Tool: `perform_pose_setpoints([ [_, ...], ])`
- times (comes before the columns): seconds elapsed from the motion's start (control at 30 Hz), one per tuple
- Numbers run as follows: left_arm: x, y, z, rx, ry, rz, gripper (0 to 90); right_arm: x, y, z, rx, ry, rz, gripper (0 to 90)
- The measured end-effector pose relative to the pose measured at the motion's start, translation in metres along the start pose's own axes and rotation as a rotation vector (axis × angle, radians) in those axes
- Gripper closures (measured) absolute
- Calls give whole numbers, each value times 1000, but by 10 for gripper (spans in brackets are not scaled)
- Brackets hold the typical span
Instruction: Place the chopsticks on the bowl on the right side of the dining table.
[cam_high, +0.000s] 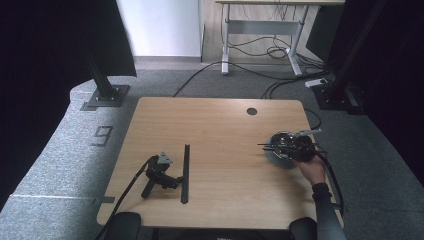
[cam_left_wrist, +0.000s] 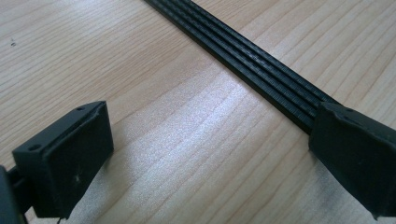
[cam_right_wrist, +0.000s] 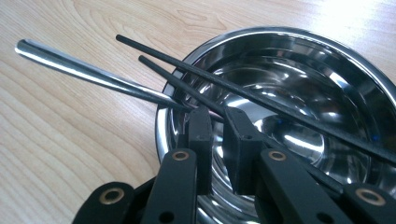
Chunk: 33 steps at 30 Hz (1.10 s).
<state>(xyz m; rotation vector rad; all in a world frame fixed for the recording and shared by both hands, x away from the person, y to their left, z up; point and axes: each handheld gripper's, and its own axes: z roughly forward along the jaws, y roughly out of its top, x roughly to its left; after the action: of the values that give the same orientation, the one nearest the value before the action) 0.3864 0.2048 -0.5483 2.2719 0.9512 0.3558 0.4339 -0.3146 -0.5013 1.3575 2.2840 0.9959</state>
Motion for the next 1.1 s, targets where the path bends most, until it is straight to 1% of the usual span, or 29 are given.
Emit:
perform_pose_setpoints([
  [0.43,0,0,0,0,0,0,0,4,9,15,3,-37,-39,795],
  [0.57,0,0,0,0,0,0,0,3,10,17,0,-48,-37,768],
  [0.73,0,0,0,0,0,0,0,1,10,15,0,-54,-37,724],
  [0.77,0,0,0,0,0,0,0,-1,8,12,-9,-54,-31,654],
  [0.83,0,0,0,0,0,0,0,-3,7,9,-11,-52,-31,589],
  [0.93,0,0,0,0,0,0,0,-7,2,1,-19,-73,-26,502],
  [1.0,0,0,0,0,0,0,0,-12,-2,-6,-29,-99,-19,461],
  [1.1,0,0,0,0,0,0,0,-23,-9,-15,-46,-115,9,379],
])
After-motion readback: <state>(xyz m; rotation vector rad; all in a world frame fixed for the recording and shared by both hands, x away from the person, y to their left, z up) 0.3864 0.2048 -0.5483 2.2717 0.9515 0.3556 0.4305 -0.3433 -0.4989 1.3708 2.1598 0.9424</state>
